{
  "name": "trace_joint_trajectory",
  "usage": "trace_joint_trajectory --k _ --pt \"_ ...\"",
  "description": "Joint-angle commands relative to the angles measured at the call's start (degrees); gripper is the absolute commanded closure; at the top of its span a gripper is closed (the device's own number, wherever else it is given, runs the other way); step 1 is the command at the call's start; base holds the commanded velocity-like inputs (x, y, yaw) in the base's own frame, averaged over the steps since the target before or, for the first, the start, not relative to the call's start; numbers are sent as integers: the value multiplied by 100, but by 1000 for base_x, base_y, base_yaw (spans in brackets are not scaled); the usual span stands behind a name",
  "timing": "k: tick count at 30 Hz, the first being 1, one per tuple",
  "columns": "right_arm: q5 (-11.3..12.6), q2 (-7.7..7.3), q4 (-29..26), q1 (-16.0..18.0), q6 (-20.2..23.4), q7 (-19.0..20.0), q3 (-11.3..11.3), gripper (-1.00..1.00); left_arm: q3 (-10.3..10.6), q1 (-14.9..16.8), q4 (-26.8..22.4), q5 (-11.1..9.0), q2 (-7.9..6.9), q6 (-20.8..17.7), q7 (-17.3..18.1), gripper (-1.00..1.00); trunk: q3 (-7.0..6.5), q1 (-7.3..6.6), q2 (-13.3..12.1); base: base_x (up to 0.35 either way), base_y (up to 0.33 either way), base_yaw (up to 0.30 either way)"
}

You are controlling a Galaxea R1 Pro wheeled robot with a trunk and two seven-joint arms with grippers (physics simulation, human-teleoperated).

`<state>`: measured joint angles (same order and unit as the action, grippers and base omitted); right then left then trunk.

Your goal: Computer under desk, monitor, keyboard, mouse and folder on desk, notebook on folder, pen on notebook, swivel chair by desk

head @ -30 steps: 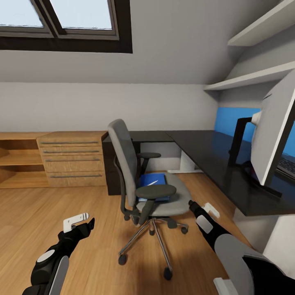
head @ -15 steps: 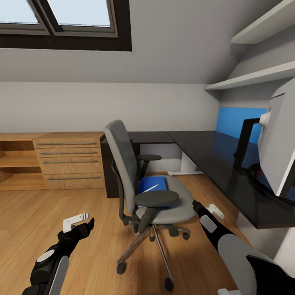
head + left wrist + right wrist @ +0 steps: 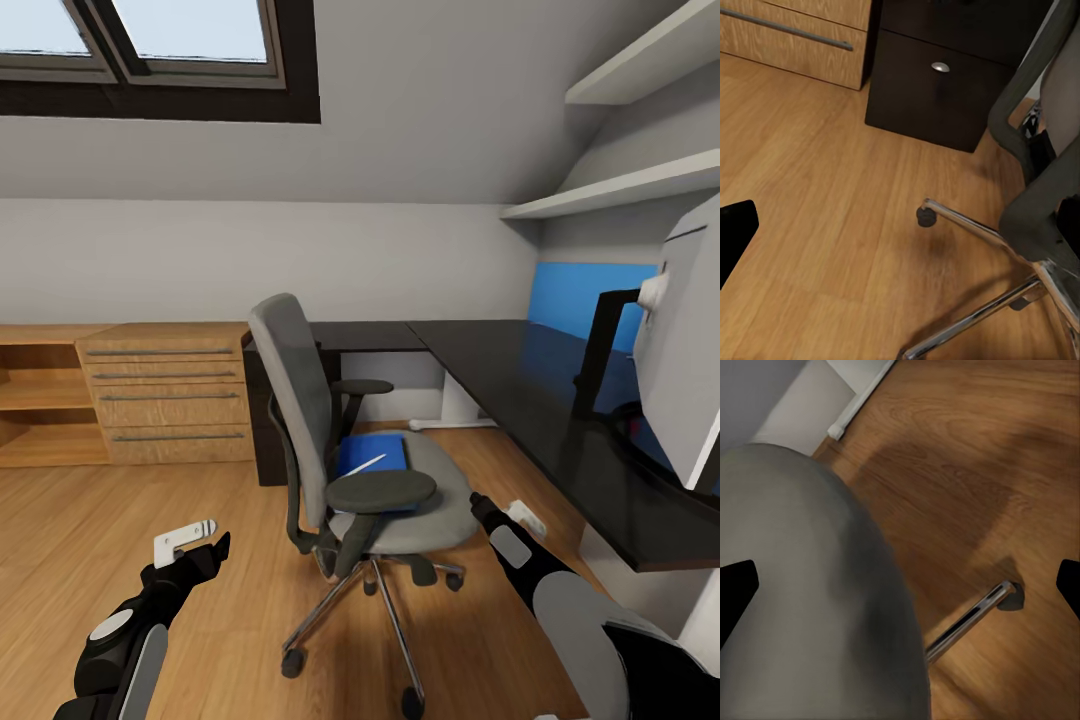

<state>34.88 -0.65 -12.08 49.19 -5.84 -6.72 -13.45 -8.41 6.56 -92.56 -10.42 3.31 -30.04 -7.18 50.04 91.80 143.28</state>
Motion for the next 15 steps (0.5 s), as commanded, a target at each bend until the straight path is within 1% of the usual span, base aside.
trace_joint_trajectory --k 1,5,12,15 --pt "62 -6 2 3 -8 -13 28 -100 -3 4 -8 -61 3 -28 -38 -100 6 0 3 86 -21 0" --pt "105 -12 3 3 7 -14 27 -100 -4 4 -8 -58 3 -28 -38 -100 6 0 3 61 -9 0" --pt "157 -14 -2 3 12 -14 29 -100 -3 4 -8 -62 3 -23 -38 -100 6 0 3 222 -1 0" --pt "166 -14 2 3 13 -14 31 -100 -3 4 -8 -60 3 -24 -38 -100 6 0 3 82 0 0"
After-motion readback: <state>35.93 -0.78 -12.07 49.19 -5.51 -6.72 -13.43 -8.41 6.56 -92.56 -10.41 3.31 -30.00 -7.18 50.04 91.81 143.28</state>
